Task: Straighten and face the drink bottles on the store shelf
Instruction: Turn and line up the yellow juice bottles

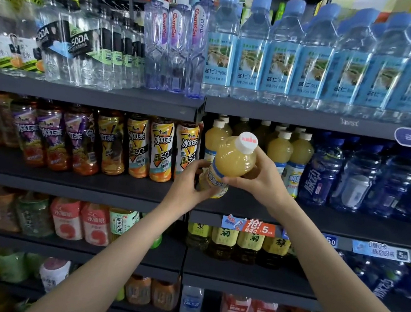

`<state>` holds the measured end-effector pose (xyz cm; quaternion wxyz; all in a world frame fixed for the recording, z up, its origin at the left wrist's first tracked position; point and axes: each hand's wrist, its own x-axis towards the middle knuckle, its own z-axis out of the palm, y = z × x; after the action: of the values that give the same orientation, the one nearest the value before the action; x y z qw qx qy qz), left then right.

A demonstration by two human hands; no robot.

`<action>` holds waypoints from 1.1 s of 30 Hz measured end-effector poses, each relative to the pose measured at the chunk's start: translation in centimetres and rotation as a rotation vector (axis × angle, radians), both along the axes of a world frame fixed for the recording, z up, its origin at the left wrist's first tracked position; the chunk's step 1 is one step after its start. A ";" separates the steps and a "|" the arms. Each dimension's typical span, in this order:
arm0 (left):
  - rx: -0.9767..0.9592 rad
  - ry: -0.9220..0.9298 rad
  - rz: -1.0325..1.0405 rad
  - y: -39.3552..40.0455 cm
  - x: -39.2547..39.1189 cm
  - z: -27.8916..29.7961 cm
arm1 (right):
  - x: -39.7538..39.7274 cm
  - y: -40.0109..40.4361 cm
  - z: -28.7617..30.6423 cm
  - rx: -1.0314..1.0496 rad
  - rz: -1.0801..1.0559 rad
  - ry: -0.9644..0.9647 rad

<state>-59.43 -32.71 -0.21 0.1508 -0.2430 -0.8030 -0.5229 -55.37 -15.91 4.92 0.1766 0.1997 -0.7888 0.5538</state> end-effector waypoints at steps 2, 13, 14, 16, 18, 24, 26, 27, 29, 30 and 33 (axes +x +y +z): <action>0.013 0.000 -0.011 0.5 -0.2 -0.4 | -0.7 -0.5 -0.2 -0.001 -0.048 0.001; -0.083 -0.068 0.193 -0.6 -4.9 -2.5 | -7.4 -0.5 -3.7 0.217 -0.097 -0.113; -0.085 -0.088 0.191 -0.8 -5.6 -2.7 | -8.4 0.3 -4.0 0.186 -0.143 -0.168; -0.081 -0.129 0.206 -1.0 -7.0 -2.9 | -10.5 1.9 -4.5 0.124 -0.287 -0.241; -0.122 -0.175 0.222 -0.8 -8.2 -2.7 | -12.7 2.9 -5.1 0.124 -0.437 -0.274; -0.150 -0.160 0.205 0.0 -9.9 -3.1 | -18.5 2.7 -6.4 0.115 -0.636 -0.350; -0.171 -0.144 0.213 -0.1 -10.1 -3.0 | -20.5 2.1 -6.8 0.069 -0.645 -0.402; -0.185 -0.136 0.215 -0.2 -10.2 -2.9 | -21.5 1.9 -7.0 0.064 -0.655 -0.415; -0.168 -0.142 0.192 -0.3 -10.3 -3.0 | -23.4 2.0 -7.4 0.091 -0.695 -0.416; -0.144 -0.152 0.174 -0.4 -10.4 -3.2 | -24.3 2.0 -7.6 0.108 -0.692 -0.410; -0.096 -0.165 0.154 -0.5 -10.6 -3.5 | -26.1 1.9 -8.3 0.134 -0.723 -0.365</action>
<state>-70.05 -33.22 -3.74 0.1121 -0.1438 -0.8531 -0.4888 -81.51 -13.96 -3.36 0.2038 -0.1807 -0.8608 0.4298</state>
